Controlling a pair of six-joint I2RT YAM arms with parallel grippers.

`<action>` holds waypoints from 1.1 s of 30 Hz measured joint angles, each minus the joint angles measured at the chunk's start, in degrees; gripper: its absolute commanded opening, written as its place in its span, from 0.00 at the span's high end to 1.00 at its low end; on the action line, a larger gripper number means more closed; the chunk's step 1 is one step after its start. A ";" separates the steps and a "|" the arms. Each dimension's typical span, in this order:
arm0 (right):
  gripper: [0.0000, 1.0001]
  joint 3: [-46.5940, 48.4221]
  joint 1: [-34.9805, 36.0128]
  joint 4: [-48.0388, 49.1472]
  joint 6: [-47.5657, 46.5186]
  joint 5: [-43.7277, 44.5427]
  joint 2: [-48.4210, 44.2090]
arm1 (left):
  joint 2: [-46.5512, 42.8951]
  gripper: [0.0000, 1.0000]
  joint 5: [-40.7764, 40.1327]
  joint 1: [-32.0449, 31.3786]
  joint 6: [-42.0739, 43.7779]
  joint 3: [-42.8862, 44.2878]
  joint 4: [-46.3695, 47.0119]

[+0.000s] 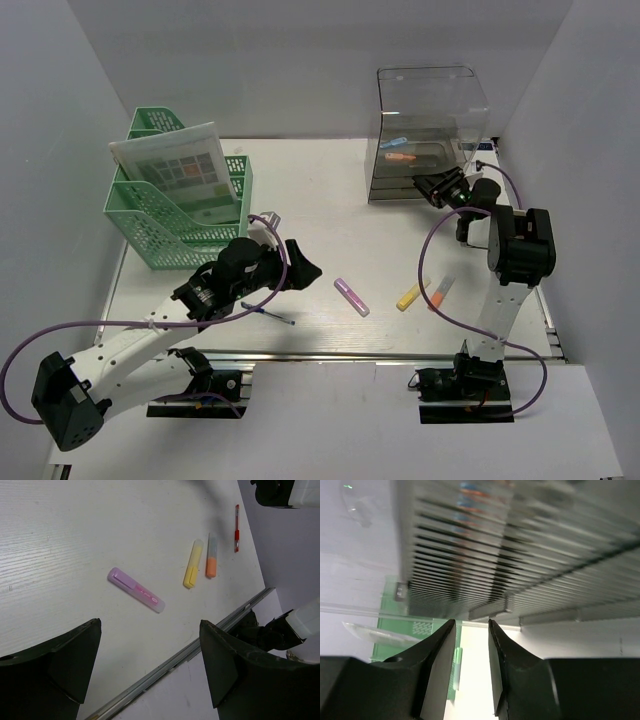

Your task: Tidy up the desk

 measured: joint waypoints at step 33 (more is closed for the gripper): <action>0.97 -10.34 0.92 13.60 5.81 8.37 2.29 | -1.70 0.11 -0.26 0.00 -2.69 -0.02 -0.46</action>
